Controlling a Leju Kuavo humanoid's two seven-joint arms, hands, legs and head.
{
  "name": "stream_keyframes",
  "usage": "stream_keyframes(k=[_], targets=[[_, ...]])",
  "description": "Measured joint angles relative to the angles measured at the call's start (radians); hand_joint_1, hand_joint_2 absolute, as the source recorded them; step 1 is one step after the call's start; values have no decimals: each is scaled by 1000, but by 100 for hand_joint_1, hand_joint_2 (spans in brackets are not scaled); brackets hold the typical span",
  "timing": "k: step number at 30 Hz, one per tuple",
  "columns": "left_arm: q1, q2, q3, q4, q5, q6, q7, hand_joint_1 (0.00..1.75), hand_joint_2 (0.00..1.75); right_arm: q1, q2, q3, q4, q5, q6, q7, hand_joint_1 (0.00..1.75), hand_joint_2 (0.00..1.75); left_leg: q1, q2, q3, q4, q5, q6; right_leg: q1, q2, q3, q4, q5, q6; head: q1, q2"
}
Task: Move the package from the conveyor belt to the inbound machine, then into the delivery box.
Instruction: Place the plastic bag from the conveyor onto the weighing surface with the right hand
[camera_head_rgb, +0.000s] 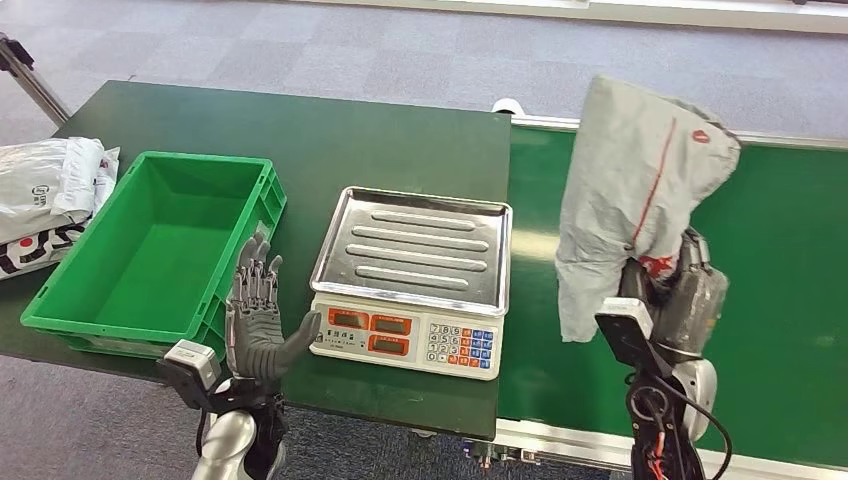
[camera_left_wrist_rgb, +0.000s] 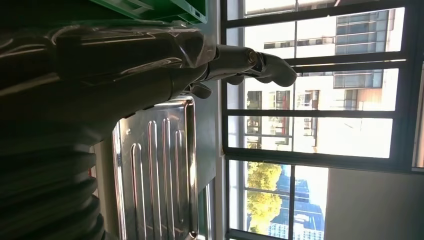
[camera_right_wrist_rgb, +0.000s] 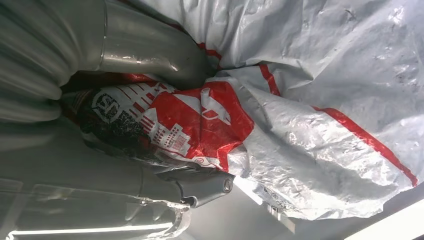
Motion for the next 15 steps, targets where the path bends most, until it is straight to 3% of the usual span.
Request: stream_keyframes(k=[8,12,15], targets=[[-24,-1,-10,18,4,-14,0,0,175,-345,44,140,453,72,251,142,175,175,0,0,0,0,1,0,0,0,0,0,1,0,0,0],[-32,-3,-17,30,4,-20,0,0,175,-452,70,207,608,93,407,163,175,175,0,0,-1,0,1,0,0,0,-1,0,1,0,0,0],[-35,-5,-19,36,4,-21,0,0,175,-501,92,245,685,96,468,171,175,175,0,-1,-2,0,1,0,0,0,-2,0,0,0,0,0]])
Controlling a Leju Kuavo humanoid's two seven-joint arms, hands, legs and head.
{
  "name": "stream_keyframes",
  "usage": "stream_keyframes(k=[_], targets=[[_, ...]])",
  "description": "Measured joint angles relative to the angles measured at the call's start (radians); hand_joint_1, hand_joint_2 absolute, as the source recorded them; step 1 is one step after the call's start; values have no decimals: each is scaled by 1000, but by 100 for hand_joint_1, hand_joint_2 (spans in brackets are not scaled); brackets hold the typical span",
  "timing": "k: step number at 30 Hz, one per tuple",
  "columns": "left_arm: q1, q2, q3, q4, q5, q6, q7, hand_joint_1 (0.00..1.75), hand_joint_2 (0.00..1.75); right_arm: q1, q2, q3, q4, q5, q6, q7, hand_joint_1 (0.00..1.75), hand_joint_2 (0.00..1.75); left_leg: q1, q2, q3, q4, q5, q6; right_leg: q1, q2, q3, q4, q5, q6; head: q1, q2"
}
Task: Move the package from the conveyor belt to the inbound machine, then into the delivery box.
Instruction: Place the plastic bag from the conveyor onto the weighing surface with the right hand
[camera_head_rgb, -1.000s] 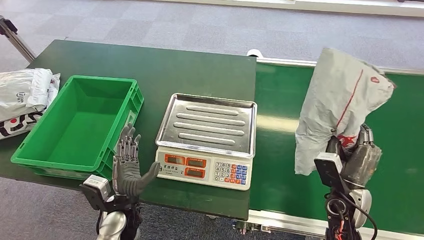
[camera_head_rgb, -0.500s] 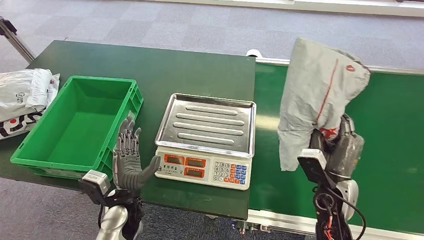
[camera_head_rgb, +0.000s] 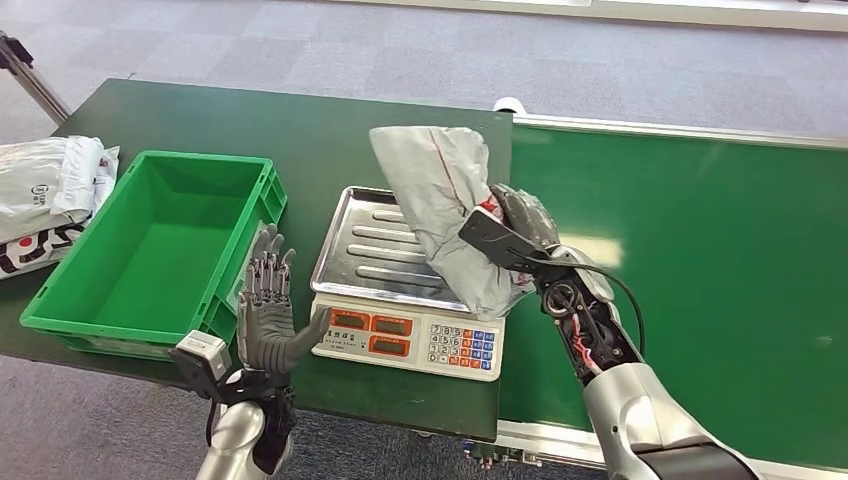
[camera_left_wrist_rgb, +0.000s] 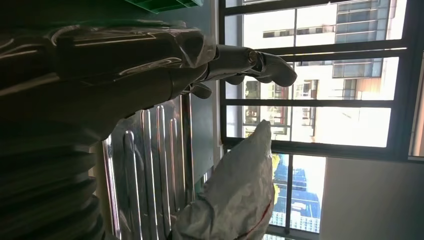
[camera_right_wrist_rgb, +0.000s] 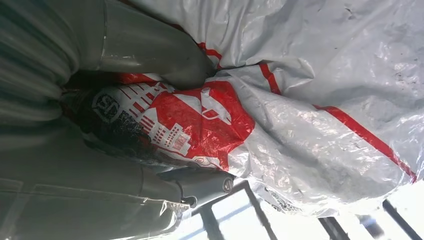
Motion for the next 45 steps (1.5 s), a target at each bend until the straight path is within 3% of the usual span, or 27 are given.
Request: stream_keyframes(k=[13,19,21,23,26,28,37,45], targets=[[-1,-1,-1,5,0,0,0,0,175,-50,24,44,97,1,34,5,175,175,0,0,0,0,0,0,0,0,0,0,0,0,0,0],[-3,-1,-5,11,0,-9,0,0,175,-65,59,59,133,-43,212,40,173,175,0,0,0,0,0,0,0,1,-1,0,0,0,0,0],[-3,-2,-6,14,0,-8,0,0,175,-64,74,60,144,-51,225,69,89,175,0,0,0,0,0,0,0,1,-1,0,0,0,0,0],[-2,-2,-5,15,0,1,0,0,175,-62,84,72,150,-17,146,108,3,175,0,0,0,0,0,0,0,1,-1,0,0,0,0,0],[2,-2,-2,14,5,14,0,0,175,-57,95,116,153,56,-75,148,0,175,0,0,-1,0,0,0,0,1,-1,0,0,0,0,0],[6,-2,0,14,9,13,0,0,175,-54,101,137,153,52,-145,138,0,175,0,0,-1,0,0,0,0,1,-1,0,0,0,0,0],[12,-1,9,14,5,12,0,0,175,-9,113,140,152,-109,-93,-1,0,175,0,0,-1,0,0,0,0,0,-1,0,0,0,0,0],[13,-2,10,14,-8,34,0,0,175,63,120,81,114,-264,-172,-95,0,175,0,0,-1,0,0,0,0,0,-1,0,0,0,0,0]])
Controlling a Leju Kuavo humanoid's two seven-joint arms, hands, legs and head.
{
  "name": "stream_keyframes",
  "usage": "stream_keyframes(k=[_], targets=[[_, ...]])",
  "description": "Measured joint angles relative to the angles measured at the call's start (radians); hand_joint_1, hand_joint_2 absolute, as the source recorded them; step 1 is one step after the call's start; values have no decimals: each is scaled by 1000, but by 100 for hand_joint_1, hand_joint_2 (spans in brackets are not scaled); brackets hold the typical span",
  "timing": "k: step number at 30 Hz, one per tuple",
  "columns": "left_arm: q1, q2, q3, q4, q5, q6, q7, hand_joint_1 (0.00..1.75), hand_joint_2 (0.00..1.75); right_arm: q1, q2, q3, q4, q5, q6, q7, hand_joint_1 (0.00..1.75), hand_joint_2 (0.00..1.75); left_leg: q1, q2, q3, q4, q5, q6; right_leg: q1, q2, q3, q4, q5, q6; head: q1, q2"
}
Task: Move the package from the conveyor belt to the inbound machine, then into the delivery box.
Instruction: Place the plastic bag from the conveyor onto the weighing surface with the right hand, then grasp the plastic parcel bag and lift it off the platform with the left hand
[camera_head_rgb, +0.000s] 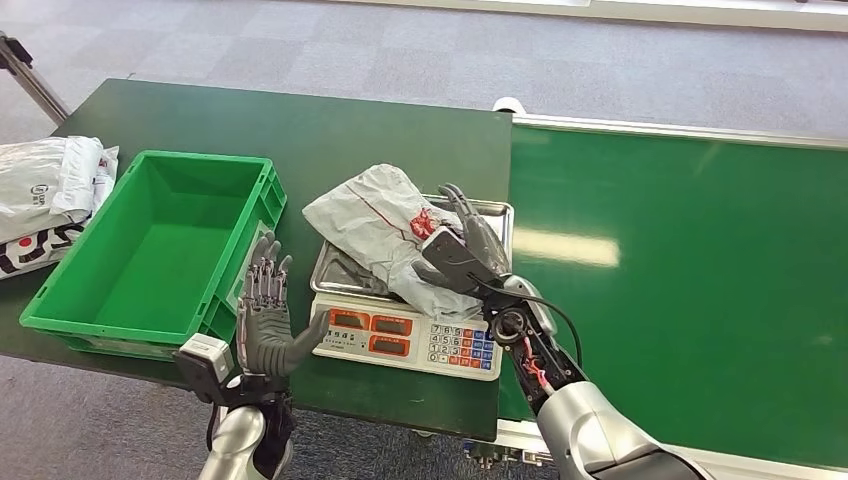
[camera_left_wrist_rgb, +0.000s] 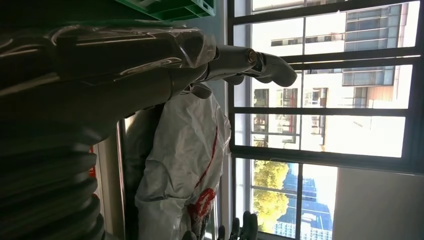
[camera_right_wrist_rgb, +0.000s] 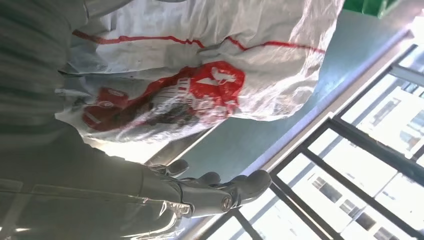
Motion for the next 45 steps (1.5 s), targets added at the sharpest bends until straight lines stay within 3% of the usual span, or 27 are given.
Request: stream_keyframes(k=[4,13,22,27,34,37,45], targets=[[0,0,0,0,-1,14,0,0,175,38,6,-32,-20,-66,-3,-32,0,175,0,0,0,0,0,0,0,0,0,0,0,0,0,0],[2,-1,-3,0,-1,30,0,0,175,152,18,-131,-122,-286,-7,-194,0,175,0,0,0,0,0,0,0,0,0,0,0,0,0,0],[-15,-1,-20,12,-10,47,0,0,175,387,11,-135,-493,-385,-337,-208,0,175,0,0,0,0,-1,-1,0,0,-1,0,-1,0,0,0],[-59,3,-39,37,-30,80,0,0,175,477,-5,-110,-627,-406,-411,-208,0,175,0,0,0,0,-1,-1,0,0,-1,0,-1,0,0,0],[-170,24,-59,104,-92,147,1,0,175,568,-19,-115,-709,-419,-442,-208,0,175,0,0,0,0,-1,-1,0,0,-1,0,-1,0,0,0],[-248,33,-60,206,-174,162,12,0,175,590,-22,-121,-725,-421,-417,-208,0,175,0,0,0,0,-1,-1,0,0,-1,0,0,0,0,0],[-465,50,-85,534,-415,151,156,0,175,612,-22,-159,-729,-405,-337,-208,0,175,0,0,0,0,0,-1,0,0,0,0,0,0,0,0]])
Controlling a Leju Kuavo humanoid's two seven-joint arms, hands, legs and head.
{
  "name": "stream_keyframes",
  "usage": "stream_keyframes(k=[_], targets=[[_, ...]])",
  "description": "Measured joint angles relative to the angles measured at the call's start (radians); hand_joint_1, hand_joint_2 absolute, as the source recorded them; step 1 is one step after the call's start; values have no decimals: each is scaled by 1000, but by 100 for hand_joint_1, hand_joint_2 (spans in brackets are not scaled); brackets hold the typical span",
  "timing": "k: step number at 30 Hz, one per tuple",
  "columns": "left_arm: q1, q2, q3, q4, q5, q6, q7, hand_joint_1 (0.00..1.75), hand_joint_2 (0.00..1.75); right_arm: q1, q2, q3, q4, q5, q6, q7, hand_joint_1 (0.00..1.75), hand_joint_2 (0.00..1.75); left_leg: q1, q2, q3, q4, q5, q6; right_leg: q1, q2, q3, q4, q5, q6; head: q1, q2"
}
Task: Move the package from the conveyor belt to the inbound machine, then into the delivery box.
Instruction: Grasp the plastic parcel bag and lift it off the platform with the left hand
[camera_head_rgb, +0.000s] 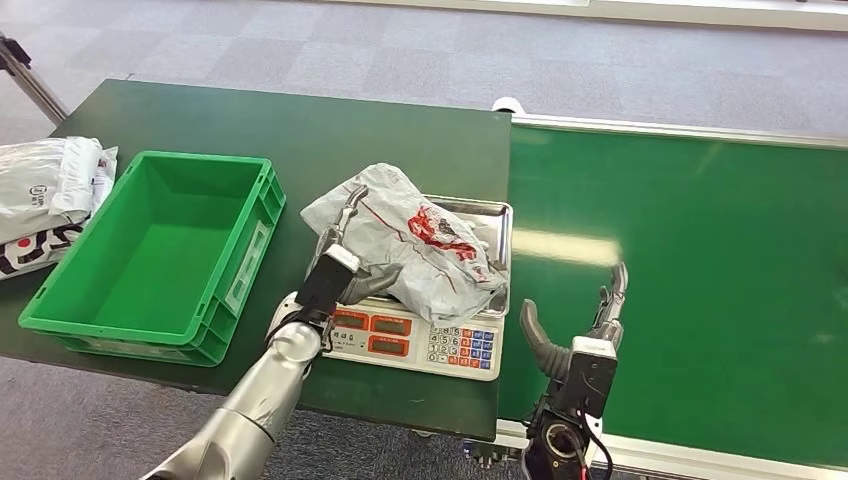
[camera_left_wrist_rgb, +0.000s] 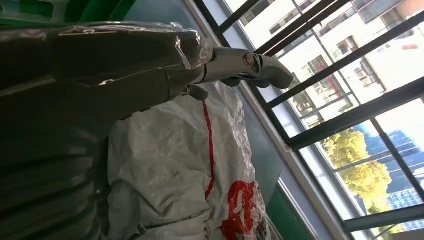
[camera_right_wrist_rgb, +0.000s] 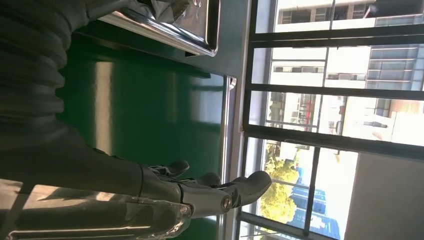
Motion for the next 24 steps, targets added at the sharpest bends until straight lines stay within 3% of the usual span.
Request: stream_keyframes(k=[10,17,19,23,24], targets=[[-110,12,-58,206,-300,59,221,0,175,-23,-2,-98,103,146,7,85,0,175,0,0,-1,0,0,0,0,0,0,0,0,0,0,0],[-128,11,-82,248,-394,85,274,5,175,-28,-2,-155,132,199,40,102,0,175,0,-1,0,0,0,0,0,0,1,0,0,0,0,0],[-127,10,-86,249,-412,82,272,27,175,-28,-1,-166,136,215,48,105,0,175,0,-1,1,0,0,0,0,0,2,0,0,0,0,0],[-120,9,-87,250,-416,63,248,154,175,-29,2,-183,145,230,55,106,0,175,0,-1,1,0,0,0,0,-1,3,0,0,0,0,0],[-117,9,-87,250,-415,61,240,162,175,-30,3,-187,147,232,55,106,0,175,0,-1,1,0,0,0,0,-1,3,0,0,0,0,0]])
